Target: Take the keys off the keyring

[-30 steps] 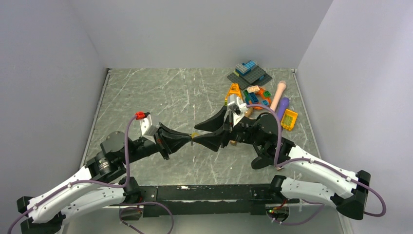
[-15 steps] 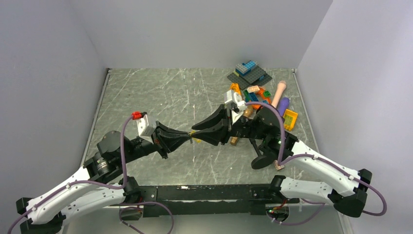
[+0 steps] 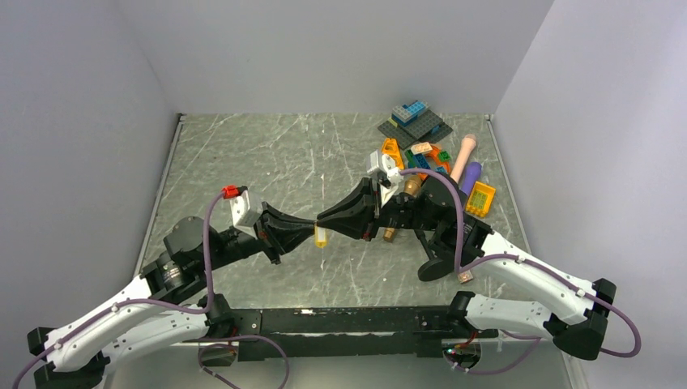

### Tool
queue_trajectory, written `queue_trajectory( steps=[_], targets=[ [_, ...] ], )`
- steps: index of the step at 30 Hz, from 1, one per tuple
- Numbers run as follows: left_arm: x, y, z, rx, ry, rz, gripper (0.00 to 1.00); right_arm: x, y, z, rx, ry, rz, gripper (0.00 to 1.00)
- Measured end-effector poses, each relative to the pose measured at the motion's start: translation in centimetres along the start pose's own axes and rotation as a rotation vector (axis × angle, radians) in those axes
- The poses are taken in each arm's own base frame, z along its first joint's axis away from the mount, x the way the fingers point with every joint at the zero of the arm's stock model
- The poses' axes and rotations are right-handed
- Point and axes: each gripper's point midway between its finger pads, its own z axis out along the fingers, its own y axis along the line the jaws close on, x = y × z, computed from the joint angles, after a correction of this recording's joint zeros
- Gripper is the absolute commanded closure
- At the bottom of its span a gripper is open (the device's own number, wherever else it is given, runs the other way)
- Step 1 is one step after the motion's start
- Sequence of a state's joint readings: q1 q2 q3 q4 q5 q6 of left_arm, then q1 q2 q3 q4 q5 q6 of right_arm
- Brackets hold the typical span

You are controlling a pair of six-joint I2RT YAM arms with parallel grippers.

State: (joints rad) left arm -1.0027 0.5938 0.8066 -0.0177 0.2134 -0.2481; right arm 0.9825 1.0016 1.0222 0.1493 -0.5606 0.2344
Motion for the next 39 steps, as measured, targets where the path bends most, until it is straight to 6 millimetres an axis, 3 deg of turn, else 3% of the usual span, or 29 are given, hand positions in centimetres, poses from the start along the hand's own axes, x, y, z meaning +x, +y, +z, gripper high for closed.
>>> queue_trajectory(
  steps=[6, 9, 11, 16, 18, 22, 33, 39],
  targets=[
    [0.7, 0.0, 0.4, 0.005, 0.025, -0.005, 1.0, 0.1, -0.2, 0.1, 0.001, 0.004, 0.001, 0.95],
    [0.8, 0.1, 0.4, 0.005, 0.029, -0.006, 1.0, 0.1, -0.2, 0.1, 0.0, 0.006, 0.001, 0.94],
    [0.9, 0.0, 0.4, 0.009, 0.032, -0.006, 1.0, 0.2, -0.2, 0.0, -0.003, 0.009, 0.002, 0.87],
    [0.9, 0.0, 0.4, 0.011, 0.035, -0.002, 1.0, 0.8, -0.1, -0.1, -0.004, 0.034, 0.013, 0.56],
    [1.0, 0.1, 0.4, 0.01, 0.037, 0.003, 1.0, 1.2, -0.2, -0.2, -0.001, 0.048, 0.02, 0.55],
    [1.0, 0.1, 0.4, 0.013, 0.038, 0.011, 1.0, 1.3, -0.1, -0.3, 0.001, 0.056, 0.019, 0.58],
    [1.2, 0.0, 0.4, 0.02, 0.046, 0.014, 1.0, 1.7, -0.3, -0.2, 0.001, 0.069, 0.027, 0.82],
    [1.3, 0.0, 0.4, 0.022, 0.049, 0.017, 1.0, 1.8, -0.3, -0.2, 0.0, 0.07, 0.028, 0.82]
  ],
)
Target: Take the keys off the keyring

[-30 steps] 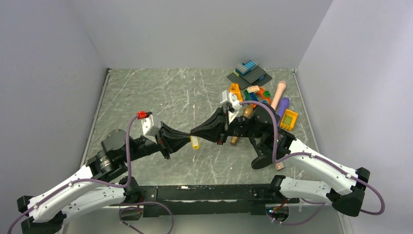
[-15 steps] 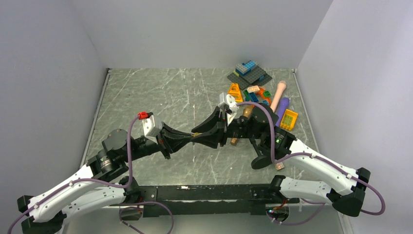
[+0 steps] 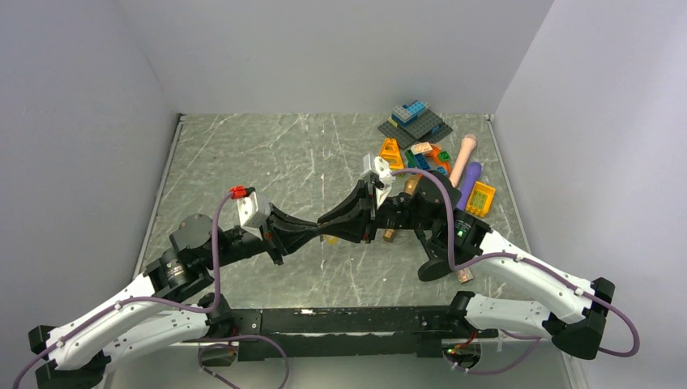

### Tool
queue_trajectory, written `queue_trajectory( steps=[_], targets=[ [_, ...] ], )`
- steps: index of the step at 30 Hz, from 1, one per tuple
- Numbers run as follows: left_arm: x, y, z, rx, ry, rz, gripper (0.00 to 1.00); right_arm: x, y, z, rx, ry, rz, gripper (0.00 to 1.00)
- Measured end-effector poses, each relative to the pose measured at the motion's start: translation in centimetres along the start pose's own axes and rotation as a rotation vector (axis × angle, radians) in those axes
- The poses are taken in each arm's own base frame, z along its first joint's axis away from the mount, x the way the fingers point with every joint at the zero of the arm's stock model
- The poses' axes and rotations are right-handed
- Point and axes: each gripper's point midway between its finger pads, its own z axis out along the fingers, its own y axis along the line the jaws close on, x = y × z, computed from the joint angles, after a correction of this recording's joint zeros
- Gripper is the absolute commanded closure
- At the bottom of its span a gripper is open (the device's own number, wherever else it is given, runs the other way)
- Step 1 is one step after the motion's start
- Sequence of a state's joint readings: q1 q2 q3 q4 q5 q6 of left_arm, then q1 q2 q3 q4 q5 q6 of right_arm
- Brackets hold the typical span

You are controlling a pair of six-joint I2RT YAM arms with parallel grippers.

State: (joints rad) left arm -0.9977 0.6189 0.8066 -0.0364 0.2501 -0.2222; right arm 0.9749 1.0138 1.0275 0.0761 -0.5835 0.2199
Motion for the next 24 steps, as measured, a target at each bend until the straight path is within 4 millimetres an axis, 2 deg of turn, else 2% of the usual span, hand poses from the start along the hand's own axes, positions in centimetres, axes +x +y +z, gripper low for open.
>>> queue_trajectory(
  steps=[3, 9, 11, 15, 24],
  targets=[
    [0.06, -0.02, -0.01, 0.001, 0.002, -0.001, 1.0, 0.01, 0.02, 0.0, -0.001, 0.001, 0.0, 0.8],
    [0.18, -0.09, -0.06, 0.005, 0.008, -0.001, 1.0, 0.14, 0.1, -0.02, -0.005, 0.006, 0.004, 0.68],
    [0.24, -0.11, -0.07, 0.006, 0.01, -0.002, 1.0, 0.19, 0.08, 0.0, -0.004, 0.007, 0.009, 0.67],
    [0.5, -0.16, -0.12, 0.009, 0.021, -0.005, 1.0, 0.21, 0.05, 0.01, -0.002, 0.008, 0.012, 0.69],
    [0.95, -0.09, -0.23, 0.005, 0.039, -0.009, 1.0, 0.22, 0.05, 0.0, -0.001, 0.008, 0.013, 0.84]
  ],
)
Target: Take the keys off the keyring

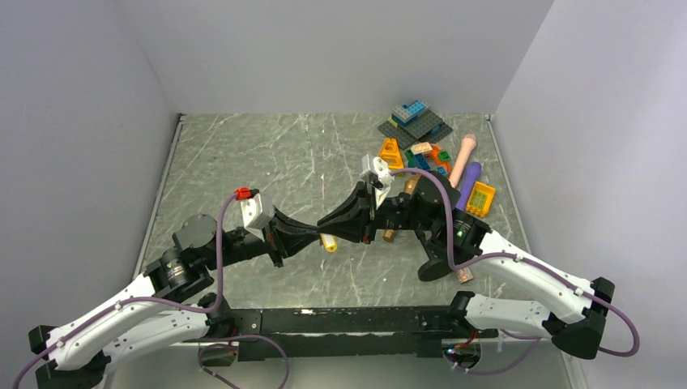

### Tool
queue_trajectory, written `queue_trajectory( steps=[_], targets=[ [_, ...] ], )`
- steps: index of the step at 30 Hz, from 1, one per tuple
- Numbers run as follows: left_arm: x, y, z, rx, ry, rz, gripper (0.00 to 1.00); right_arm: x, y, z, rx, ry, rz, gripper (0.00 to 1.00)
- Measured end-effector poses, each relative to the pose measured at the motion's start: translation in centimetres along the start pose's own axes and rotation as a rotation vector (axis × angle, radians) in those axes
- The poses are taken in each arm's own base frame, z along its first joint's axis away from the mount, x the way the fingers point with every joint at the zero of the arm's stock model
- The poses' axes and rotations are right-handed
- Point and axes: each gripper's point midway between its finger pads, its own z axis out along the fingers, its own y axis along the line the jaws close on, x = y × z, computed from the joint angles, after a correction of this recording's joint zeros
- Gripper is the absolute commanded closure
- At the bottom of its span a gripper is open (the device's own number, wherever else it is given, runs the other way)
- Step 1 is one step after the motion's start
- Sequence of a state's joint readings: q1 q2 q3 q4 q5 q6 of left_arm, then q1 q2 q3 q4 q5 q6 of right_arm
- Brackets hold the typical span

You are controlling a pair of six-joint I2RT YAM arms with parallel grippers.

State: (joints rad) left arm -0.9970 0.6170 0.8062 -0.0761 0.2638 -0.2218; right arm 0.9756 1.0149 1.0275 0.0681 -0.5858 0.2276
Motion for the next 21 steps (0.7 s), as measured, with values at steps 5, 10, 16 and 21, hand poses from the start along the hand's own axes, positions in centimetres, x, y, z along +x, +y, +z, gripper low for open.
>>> queue_trajectory(
  steps=[5, 10, 16, 21],
  targets=[
    [0.08, -0.02, -0.01, 0.001, 0.003, -0.001, 1.0, -0.03, -0.02, -0.01, 0.001, -0.001, 0.001, 0.86],
    [0.09, -0.01, 0.0, 0.001, 0.004, -0.001, 1.0, -0.02, -0.01, -0.02, 0.001, -0.001, 0.002, 0.74],
    [0.09, -0.01, 0.0, 0.001, 0.004, -0.001, 1.0, 0.06, 0.03, -0.13, 0.003, 0.004, 0.005, 0.71],
    [0.08, -0.01, -0.01, 0.001, 0.003, 0.0, 1.0, 0.1, 0.03, -0.22, 0.005, 0.006, 0.005, 0.75]
  ],
)
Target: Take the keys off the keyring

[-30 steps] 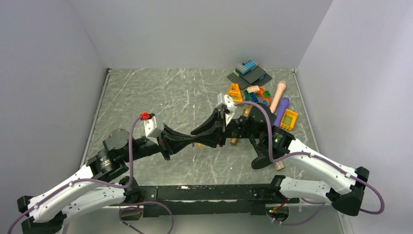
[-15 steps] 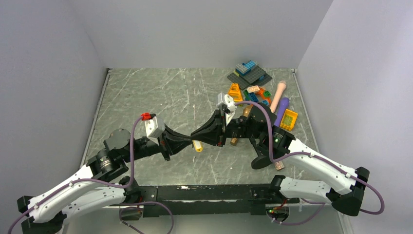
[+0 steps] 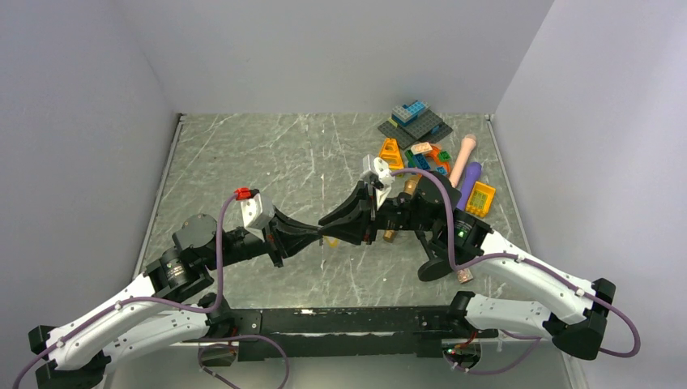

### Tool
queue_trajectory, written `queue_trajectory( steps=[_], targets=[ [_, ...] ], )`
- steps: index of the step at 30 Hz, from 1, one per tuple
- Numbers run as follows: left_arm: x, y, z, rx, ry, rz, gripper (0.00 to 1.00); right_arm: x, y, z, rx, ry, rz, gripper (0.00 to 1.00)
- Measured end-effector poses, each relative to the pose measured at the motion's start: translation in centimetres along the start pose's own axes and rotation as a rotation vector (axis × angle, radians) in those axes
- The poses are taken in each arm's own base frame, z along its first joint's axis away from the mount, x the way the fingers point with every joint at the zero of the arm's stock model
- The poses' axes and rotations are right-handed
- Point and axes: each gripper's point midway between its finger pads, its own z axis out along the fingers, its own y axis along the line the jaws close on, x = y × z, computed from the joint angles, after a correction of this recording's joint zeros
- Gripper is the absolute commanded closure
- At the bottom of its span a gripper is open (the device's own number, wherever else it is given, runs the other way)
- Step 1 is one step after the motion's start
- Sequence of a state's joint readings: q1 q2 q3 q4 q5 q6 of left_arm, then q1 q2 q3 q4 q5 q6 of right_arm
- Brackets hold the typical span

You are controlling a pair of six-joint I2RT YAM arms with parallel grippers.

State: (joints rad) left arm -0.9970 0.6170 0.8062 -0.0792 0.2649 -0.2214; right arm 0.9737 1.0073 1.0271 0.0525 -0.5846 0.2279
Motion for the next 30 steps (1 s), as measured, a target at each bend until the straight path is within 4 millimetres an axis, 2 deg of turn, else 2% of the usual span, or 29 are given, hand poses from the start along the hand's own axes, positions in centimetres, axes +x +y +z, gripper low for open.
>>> queue_trajectory(
  steps=[11, 15, 30],
  targets=[
    [0.0, 0.0, 0.0, 0.002, 0.002, 0.003, 1.0, 0.0, 0.0, 0.0, 0.001, 0.0, 0.0, 0.88],
    [0.3, 0.0, 0.1, 0.002, 0.01, 0.007, 1.0, 0.3, 0.0, 0.0, -0.005, 0.006, 0.004, 1.0],
    [2.4, 0.0, -0.4, 0.008, 0.107, -0.002, 1.0, 2.3, 0.2, 0.0, -0.031, 0.068, 0.039, 1.0]
  ],
)
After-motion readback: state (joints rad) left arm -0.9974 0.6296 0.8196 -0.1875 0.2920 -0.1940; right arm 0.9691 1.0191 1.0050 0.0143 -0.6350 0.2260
